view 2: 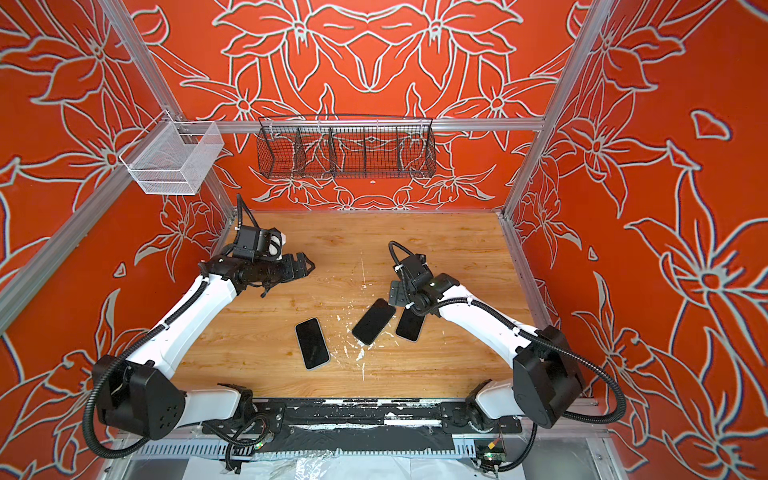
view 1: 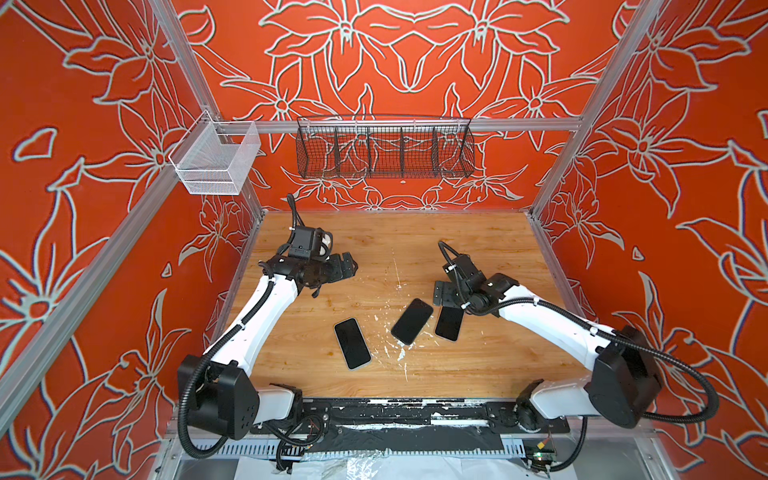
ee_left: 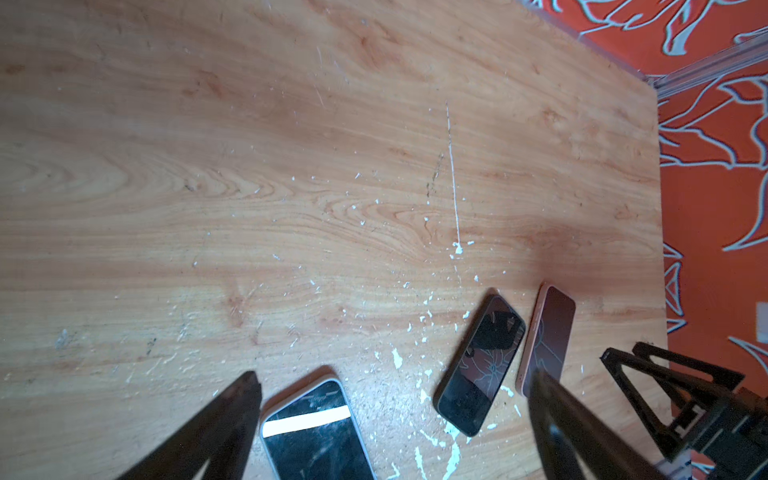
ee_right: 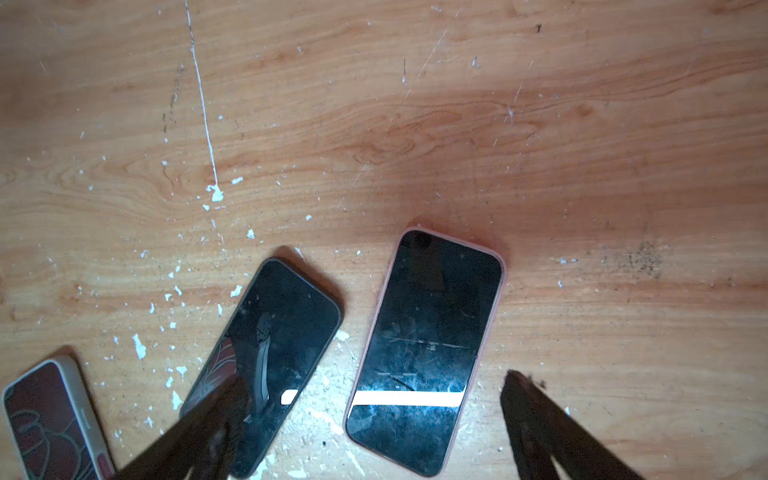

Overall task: Take the phone out of the phone case
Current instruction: 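Move the right gripper over the pink-cased phone while the left arm rises forward, then lower the right gripper and pinch the pink-cased phone's near edge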

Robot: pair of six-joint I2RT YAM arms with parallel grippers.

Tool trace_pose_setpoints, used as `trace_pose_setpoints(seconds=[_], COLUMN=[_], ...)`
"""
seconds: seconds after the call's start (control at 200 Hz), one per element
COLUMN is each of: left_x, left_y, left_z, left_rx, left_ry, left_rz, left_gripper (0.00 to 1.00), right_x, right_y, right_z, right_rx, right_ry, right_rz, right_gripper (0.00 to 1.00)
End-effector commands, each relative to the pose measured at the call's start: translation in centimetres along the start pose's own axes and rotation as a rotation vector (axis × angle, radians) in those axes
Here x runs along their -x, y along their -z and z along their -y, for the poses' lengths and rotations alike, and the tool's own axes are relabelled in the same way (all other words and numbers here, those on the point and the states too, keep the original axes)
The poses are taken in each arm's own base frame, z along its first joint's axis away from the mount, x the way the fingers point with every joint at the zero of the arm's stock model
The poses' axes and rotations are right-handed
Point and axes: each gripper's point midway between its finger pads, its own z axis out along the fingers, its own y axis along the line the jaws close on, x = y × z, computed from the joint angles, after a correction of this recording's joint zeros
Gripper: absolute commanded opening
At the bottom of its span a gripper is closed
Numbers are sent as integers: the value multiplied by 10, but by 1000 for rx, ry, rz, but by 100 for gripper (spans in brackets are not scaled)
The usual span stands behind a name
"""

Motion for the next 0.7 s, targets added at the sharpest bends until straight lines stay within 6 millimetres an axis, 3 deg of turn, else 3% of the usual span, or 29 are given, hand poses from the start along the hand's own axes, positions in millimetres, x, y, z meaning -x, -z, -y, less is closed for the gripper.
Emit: trace_pose_setpoints(seconds=[0.0,0.3,0.5,0.696], left_x=[-4,-8,-8,-8], left_y=[4,3,3,2], left_z=[-1,4,5,5], left_rx=[6,-23,-28,-35], left_ry=[-24,-8,-4,-2], left_rz=[-7,-29,-27,-30], left_gripper=[97,97,97,97], right_x=[-21,-49,-44,-46], right_y=[-2,-14,-20,-27], right_z=[13,34,30,39], right_rx=[-35,-94,-88,-167], right_ry=[1,-100,-168,-245], right_rz=[-56,-95,-68,-77], right_gripper=[98,97,97,95])
